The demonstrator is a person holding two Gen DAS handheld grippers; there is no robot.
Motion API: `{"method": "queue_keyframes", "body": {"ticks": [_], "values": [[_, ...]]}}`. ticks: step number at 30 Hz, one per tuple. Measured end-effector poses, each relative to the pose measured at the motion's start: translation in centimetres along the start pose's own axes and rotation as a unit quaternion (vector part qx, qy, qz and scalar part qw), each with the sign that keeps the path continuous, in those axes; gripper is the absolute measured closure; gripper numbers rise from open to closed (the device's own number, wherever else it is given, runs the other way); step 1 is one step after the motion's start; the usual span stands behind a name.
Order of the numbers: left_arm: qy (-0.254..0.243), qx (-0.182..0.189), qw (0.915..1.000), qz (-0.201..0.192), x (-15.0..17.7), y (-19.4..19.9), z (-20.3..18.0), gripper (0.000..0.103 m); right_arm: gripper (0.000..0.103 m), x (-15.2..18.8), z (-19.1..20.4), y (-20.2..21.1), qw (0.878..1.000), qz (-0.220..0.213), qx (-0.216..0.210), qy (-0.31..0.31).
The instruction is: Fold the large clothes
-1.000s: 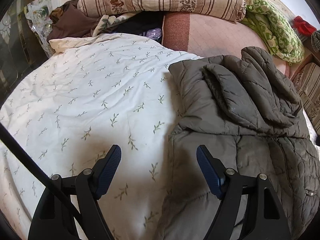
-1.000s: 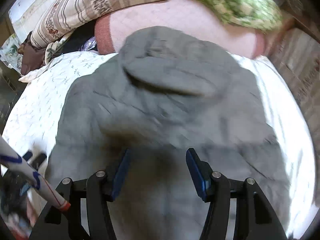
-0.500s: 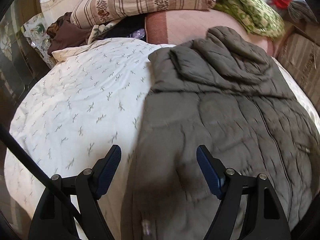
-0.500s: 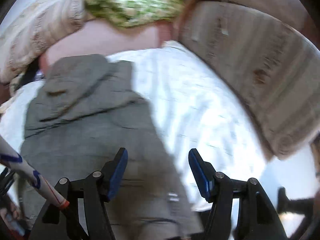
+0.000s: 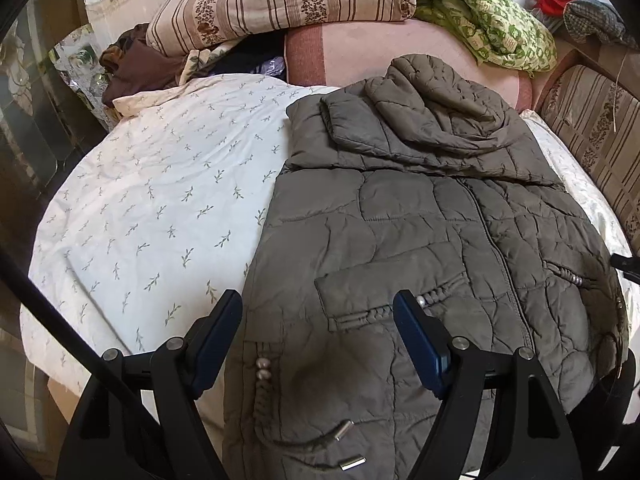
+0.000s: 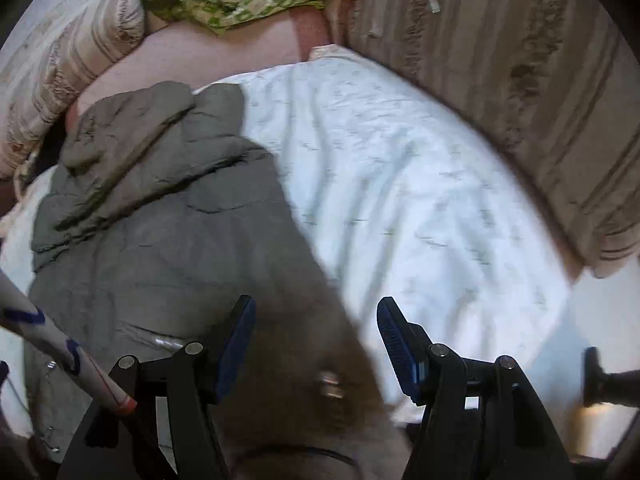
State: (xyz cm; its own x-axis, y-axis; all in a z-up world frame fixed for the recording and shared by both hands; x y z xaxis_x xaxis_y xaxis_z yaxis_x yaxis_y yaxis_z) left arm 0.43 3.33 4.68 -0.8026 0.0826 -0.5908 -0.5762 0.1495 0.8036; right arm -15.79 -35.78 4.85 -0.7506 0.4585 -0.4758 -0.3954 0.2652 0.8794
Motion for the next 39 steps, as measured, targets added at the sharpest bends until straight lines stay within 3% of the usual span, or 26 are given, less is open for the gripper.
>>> {"method": "queue_keyframes", "body": {"ticks": [5,9,20,25,30,33,36,38,39], "values": [[0.0,-0.016,0.9999,0.004,0.3,0.3,-0.2,0.026,0.036,0.6,2.3,-2.9,0.999,0.019,-0.011,0.026],[-0.003,-0.019,0.9998,0.003,0.4,0.5,-0.7,0.026,0.036,1.0,2.5,-2.7,0.999,0.013,-0.012,0.046],[-0.011,-0.02,0.9996,0.014,1.2,-0.4,-1.7,0.026,0.035,1.7,-4.4,-0.1,1.0,0.007,0.001,-0.007],[0.007,-0.043,0.9989,0.017,2.0,-2.4,0.6,0.026,0.034,0.9,-4.8,0.2,1.0,-0.002,0.002,-0.013],[0.069,-0.048,0.9955,0.045,2.9,-4.5,5.7,0.026,0.034,1.5,-3.9,-2.7,1.0,0.03,-0.008,-0.003],[0.091,-0.021,0.9941,0.055,2.9,-5.6,7.7,0.026,0.034,2.2,-4.2,-3.3,0.999,0.026,-0.037,-0.018],[0.107,0.046,0.9881,0.1,3.6,-7.6,7.9,0.026,0.034,2.8,-4.6,-3.8,0.994,0.025,-0.098,-0.051],[0.124,0.11,0.9769,0.135,4.4,-8.5,7.2,0.026,0.034,3.4,-4.4,-4.6,0.985,0.04,-0.153,-0.072],[0.126,0.121,0.9756,0.132,4.6,-8.5,7.0,0.026,0.034,3.8,-4.3,-5.0,0.979,0.049,-0.18,-0.085]]}}
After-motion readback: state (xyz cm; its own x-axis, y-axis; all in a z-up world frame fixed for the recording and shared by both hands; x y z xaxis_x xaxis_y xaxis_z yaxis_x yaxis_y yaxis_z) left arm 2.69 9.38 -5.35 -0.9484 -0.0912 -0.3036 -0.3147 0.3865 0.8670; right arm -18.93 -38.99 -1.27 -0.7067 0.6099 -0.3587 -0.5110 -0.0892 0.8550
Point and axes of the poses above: each gripper's, at about its wrist camera, not at the fingertips, and y roughly against the way its jaws point, z to its left, x to its underside, the point moved 7 cm from there along -y, roughly the way its jaws point, and after that the axes turned 12 degrees about y, right-handed, at the moved point
